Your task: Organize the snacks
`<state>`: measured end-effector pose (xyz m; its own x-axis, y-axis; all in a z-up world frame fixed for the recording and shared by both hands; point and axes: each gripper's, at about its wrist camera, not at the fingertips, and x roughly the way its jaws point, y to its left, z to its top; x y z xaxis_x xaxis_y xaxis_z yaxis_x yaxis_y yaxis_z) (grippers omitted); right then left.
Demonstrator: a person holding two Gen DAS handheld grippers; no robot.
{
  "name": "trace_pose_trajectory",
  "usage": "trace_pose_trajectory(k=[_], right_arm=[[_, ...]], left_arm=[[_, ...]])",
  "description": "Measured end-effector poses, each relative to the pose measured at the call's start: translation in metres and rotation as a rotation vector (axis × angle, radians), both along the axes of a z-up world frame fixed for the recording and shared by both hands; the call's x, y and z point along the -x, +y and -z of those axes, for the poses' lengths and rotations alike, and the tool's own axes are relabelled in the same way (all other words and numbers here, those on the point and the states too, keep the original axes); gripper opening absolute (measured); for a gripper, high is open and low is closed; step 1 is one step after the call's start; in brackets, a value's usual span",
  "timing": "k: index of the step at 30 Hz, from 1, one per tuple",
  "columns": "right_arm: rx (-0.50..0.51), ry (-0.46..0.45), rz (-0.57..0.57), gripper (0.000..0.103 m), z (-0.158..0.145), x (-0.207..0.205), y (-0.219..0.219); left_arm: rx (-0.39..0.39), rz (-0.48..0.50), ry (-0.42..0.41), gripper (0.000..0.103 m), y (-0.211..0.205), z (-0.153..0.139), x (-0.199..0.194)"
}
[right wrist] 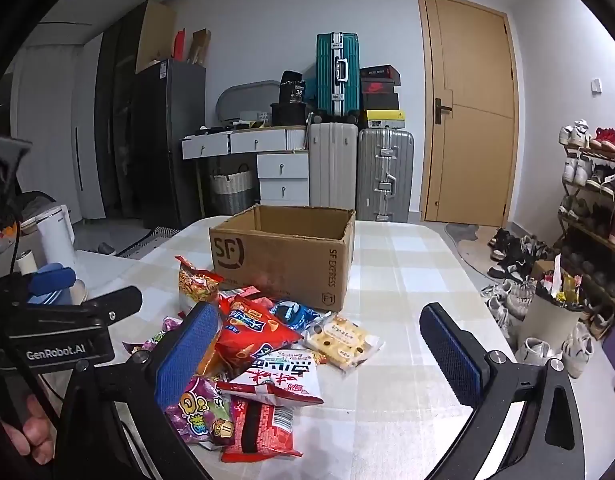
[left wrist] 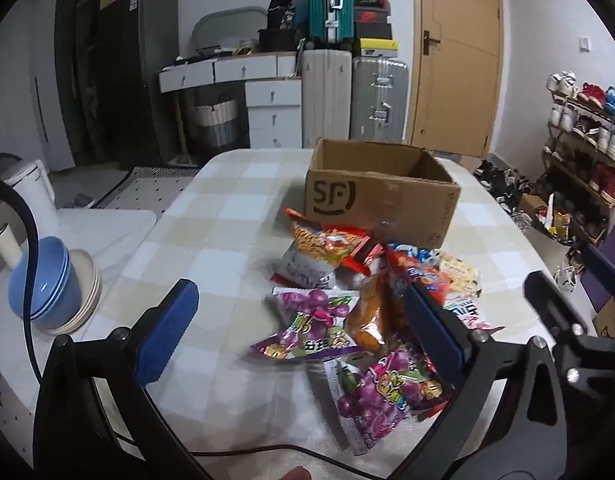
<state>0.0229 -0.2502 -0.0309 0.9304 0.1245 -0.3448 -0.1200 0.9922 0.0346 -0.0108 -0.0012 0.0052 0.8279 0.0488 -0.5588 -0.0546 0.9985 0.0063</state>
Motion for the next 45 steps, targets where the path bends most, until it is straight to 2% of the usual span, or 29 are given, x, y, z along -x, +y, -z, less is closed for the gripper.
trace_pose_trajectory(k=[4, 9, 14, 17, 23, 28, 34, 38, 43, 45], right_arm=[[-0.002, 0.011, 0.005, 0.103, 0.002, -0.006, 0.004], [-0.008, 0.022, 0.006, 0.103, 0.005, -0.016, 0.006], [-0.002, 0.013, 0.005, 0.103, 0.004, -0.013, 0.007], [-0.001, 0.011, 0.003, 0.103, 0.004, -0.013, 0.008], [-0.002, 0.007, 0.003, 0.103, 0.004, -0.012, 0.008], [-0.001, 0.007, 0.004, 0.103, 0.001, -0.012, 0.008], [0.008, -0.001, 0.022, 0.103, 0.001, -0.01, 0.009], [0.008, -0.025, 0.042, 0.103, -0.003, -0.005, 0.005], [-0.037, -0.007, 0.032, 0.103, -0.001, -0.008, -0.001], [-0.046, -0.008, 0.032, 0.103, -0.002, -0.007, -0.003]], left_arm=[[-0.014, 0.011, -0.002, 0.102, -0.003, 0.0, 0.0], [0.037, 0.024, -0.009, 0.102, 0.002, -0.002, 0.001], [0.039, 0.013, -0.047, 0.102, 0.004, -0.007, 0.007], [0.032, 0.045, -0.08, 0.102, -0.001, -0.011, 0.013], [0.128, 0.094, -0.141, 0.102, 0.001, -0.017, 0.026], [0.072, 0.039, -0.154, 0.102, 0.001, -0.022, 0.031], [0.02, 0.012, -0.087, 0.102, -0.001, -0.02, 0.022], [0.029, -0.027, -0.051, 0.102, 0.005, -0.015, 0.014], [-0.03, -0.129, -0.102, 0.102, 0.011, -0.014, 0.015], [-0.021, -0.114, -0.113, 0.102, 0.013, -0.014, 0.016]])
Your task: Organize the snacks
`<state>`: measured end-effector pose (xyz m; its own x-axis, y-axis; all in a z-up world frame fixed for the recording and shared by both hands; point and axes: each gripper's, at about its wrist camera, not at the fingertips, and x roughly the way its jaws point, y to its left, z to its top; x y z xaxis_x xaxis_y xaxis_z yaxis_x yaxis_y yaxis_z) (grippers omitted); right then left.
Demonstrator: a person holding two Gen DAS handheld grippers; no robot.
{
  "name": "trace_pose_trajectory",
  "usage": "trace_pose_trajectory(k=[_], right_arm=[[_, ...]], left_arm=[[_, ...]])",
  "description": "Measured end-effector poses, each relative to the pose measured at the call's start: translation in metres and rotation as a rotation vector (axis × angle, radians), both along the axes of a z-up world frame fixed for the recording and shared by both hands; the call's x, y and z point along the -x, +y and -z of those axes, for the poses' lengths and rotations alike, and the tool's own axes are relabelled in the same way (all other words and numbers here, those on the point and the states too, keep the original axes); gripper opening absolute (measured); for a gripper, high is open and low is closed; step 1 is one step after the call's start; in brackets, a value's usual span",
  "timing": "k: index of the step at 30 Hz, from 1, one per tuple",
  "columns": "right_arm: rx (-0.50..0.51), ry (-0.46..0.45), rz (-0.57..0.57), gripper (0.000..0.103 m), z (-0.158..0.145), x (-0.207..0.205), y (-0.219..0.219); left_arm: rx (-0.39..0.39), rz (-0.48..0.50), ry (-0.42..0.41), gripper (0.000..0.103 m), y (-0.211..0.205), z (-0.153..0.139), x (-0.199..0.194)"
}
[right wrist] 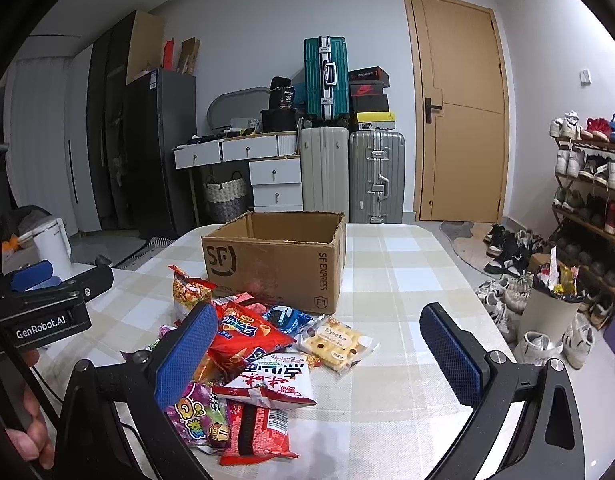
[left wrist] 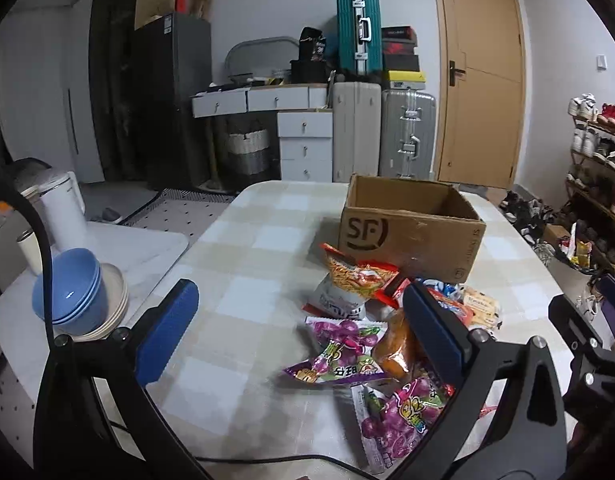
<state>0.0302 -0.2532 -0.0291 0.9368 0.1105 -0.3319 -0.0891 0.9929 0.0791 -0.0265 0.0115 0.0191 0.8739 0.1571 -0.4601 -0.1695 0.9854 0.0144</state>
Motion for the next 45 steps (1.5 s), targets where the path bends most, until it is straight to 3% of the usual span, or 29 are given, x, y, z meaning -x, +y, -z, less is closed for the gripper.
trace_pose_trajectory(k=[9, 18, 26, 39, 45], right_arm=[[0.006, -0.021, -0.024, 0.103, 0.001, 0.004, 0.003], [-0.021, 0.0, -0.025, 0.103, 0.002, 0.0, -0.002], [-0.073, 0.102, -0.101, 0.103, 0.011, -0.015, -0.005], [-0.041, 0.064, -0.043, 0.103, 0.013, -0.013, -0.012], [-0.047, 0.093, -0.057, 0.103, 0.016, -0.014, -0.017]], left_arm=[[0.018, 0.098, 0.049, 0.102, -0.002, -0.001, -0.005], [0.054, 0.115, 0.045, 0.102, 0.004, -0.001, -0.005], [0.053, 0.111, 0.042, 0.102, 0.006, 0.002, -0.005], [0.079, 0.19, 0.156, 0.102, 0.007, 0.025, -0.013], [0.152, 0.261, 0.265, 0.102, 0.005, 0.049, -0.02]])
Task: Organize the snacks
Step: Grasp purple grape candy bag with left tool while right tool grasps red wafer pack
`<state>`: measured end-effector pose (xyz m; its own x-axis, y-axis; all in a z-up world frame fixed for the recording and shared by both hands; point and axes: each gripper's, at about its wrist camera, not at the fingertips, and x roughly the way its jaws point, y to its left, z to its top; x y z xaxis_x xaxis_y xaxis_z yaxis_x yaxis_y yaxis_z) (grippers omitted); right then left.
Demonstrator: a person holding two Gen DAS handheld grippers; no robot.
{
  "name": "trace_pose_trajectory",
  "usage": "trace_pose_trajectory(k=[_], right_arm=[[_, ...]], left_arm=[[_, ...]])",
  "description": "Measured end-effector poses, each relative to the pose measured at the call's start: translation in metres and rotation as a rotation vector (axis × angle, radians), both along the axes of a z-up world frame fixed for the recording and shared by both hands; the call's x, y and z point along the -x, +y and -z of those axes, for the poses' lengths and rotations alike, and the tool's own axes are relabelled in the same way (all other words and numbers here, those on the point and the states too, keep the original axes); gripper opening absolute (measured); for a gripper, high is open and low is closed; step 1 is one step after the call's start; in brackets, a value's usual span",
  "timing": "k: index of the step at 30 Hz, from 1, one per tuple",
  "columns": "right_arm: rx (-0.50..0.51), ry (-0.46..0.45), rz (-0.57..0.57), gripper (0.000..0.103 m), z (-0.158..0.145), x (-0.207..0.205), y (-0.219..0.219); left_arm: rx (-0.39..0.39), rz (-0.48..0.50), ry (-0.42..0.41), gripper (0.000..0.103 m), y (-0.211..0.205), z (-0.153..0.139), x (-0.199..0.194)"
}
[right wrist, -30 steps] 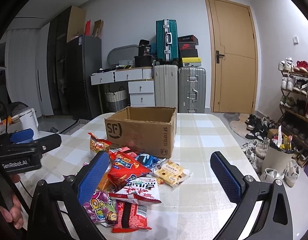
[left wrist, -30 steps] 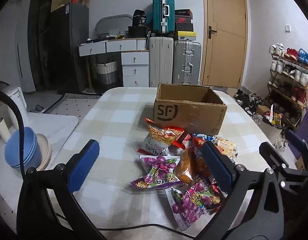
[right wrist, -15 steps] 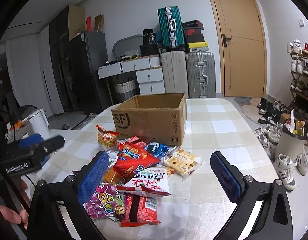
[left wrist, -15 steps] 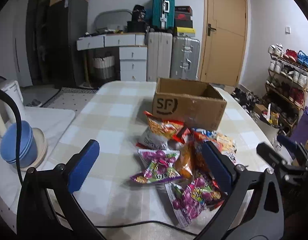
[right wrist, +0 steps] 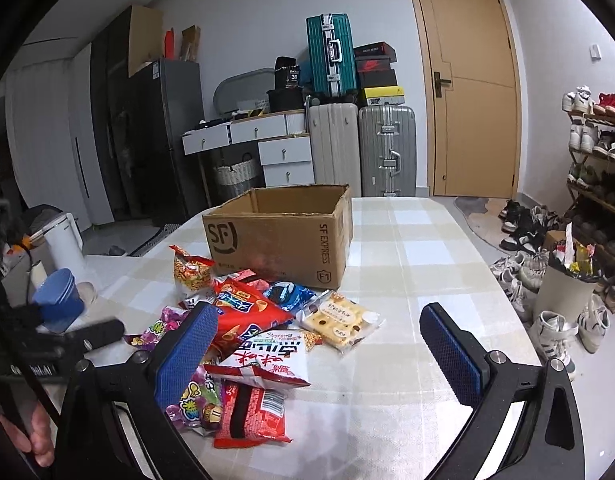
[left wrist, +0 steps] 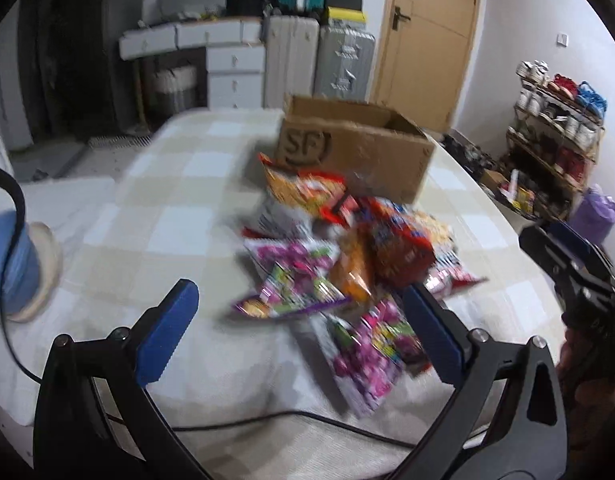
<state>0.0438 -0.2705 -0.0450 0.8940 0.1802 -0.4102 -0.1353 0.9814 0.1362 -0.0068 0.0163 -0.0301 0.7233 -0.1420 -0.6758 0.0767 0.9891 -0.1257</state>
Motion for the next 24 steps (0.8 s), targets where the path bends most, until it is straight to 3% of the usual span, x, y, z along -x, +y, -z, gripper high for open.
trace_pose_trajectory(k=[5, 12, 14, 18, 20, 22, 23, 24], right_arm=[[-0.014, -0.01, -0.003, 0.103, -0.003, 0.001, -0.002], [-0.042, -0.005, -0.005, 0.103, -0.004, 0.003, -0.008], [-0.052, 0.004, -0.003, 0.103, -0.003, 0.002, -0.01], [-0.053, 0.049, -0.012, 0.103, 0.002, -0.004, -0.009], [-0.043, 0.084, -0.022, 0.103, 0.007, -0.008, -0.007], [-0.03, 0.13, -0.033, 0.103, 0.014, -0.013, -0.004], [-0.031, 0.156, -0.04, 0.103, 0.019, -0.016, -0.003], [-0.037, 0.189, -0.05, 0.103, 0.023, -0.019, -0.002]], left_arm=[[0.086, 0.029, 0.182, 0.101, -0.012, 0.036, -0.017], [0.159, 0.042, 0.283, 0.096, -0.023, 0.063, -0.033], [0.146, 0.026, 0.325, 0.082, -0.027, 0.077, -0.042], [0.159, 0.041, 0.312, 0.065, -0.035, 0.085, -0.05], [0.19, 0.045, 0.322, 0.062, -0.032, 0.085, -0.053], [0.219, 0.071, 0.329, 0.046, -0.034, 0.086, -0.055], [0.213, 0.073, 0.323, 0.044, -0.035, 0.085, -0.054], [0.202, 0.073, 0.316, 0.032, -0.036, 0.084, -0.054]])
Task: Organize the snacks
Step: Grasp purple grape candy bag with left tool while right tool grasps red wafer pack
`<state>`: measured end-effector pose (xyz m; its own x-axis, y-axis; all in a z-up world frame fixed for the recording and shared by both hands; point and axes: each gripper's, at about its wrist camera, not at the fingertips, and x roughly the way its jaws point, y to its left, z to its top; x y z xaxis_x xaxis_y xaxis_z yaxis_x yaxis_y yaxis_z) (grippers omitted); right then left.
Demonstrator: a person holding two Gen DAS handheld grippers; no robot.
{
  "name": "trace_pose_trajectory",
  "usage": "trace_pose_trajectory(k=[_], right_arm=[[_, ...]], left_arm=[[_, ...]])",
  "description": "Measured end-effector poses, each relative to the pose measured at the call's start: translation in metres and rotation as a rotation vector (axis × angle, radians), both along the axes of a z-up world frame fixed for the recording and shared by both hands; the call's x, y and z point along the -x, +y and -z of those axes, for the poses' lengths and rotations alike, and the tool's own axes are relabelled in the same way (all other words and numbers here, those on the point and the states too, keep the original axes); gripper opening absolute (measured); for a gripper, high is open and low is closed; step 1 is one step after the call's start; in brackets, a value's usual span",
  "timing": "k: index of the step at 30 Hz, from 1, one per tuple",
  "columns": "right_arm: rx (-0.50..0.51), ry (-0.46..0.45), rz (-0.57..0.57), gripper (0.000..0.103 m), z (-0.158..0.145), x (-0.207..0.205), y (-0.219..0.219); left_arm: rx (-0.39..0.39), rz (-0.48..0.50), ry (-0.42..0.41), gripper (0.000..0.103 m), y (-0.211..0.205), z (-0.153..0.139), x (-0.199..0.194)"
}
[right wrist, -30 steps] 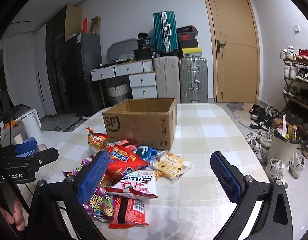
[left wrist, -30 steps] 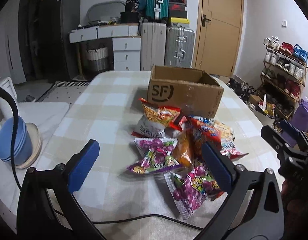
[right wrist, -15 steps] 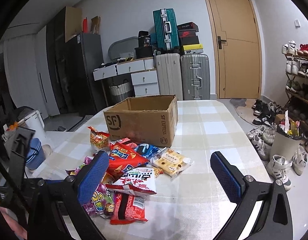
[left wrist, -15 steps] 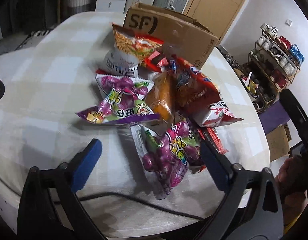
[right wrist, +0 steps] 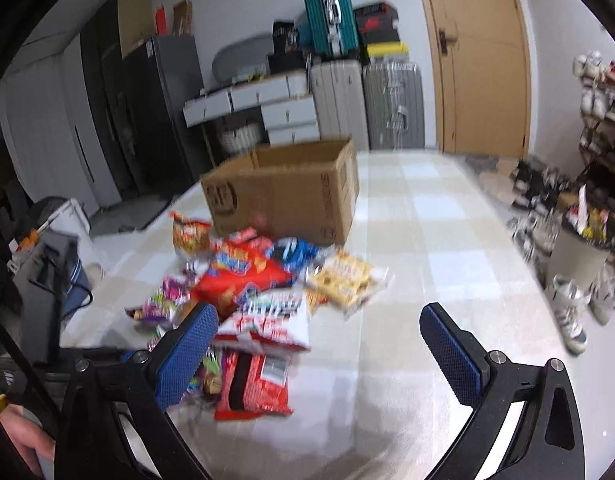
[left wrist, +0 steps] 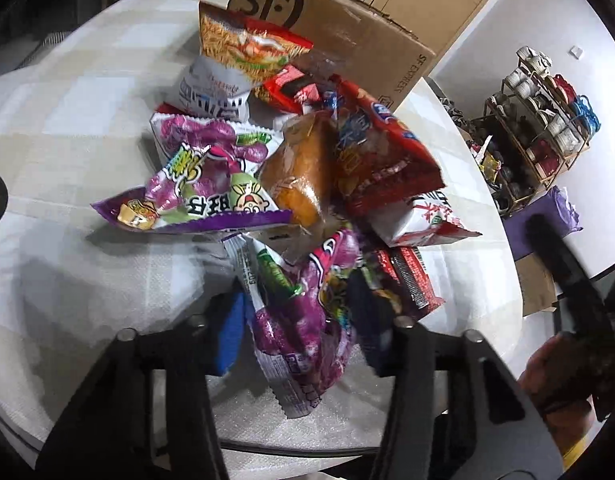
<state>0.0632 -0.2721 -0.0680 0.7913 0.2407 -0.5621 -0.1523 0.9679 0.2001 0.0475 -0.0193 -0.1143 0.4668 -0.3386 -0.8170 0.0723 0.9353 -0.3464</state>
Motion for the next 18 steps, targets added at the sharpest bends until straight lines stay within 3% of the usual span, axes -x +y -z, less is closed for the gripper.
trace_pose_trajectory(k=[6, 12, 18], right_arm=[[-0.08, 0.157, -0.088, 0.103, 0.027, -0.015, 0.007], [-0.02, 0.21, -0.144, 0.103, 0.043, -0.018, 0.027], [0.085, 0.225, -0.155, 0.103, 0.051, -0.02, 0.047]], left_arm=[[0.018, 0.028, 0.012, 0.028, 0.007, -0.01, 0.003], [0.019, 0.024, -0.009, 0.027, 0.026, -0.022, 0.02], [0.093, 0.022, -0.017, 0.027, 0.053, -0.033, 0.035]])
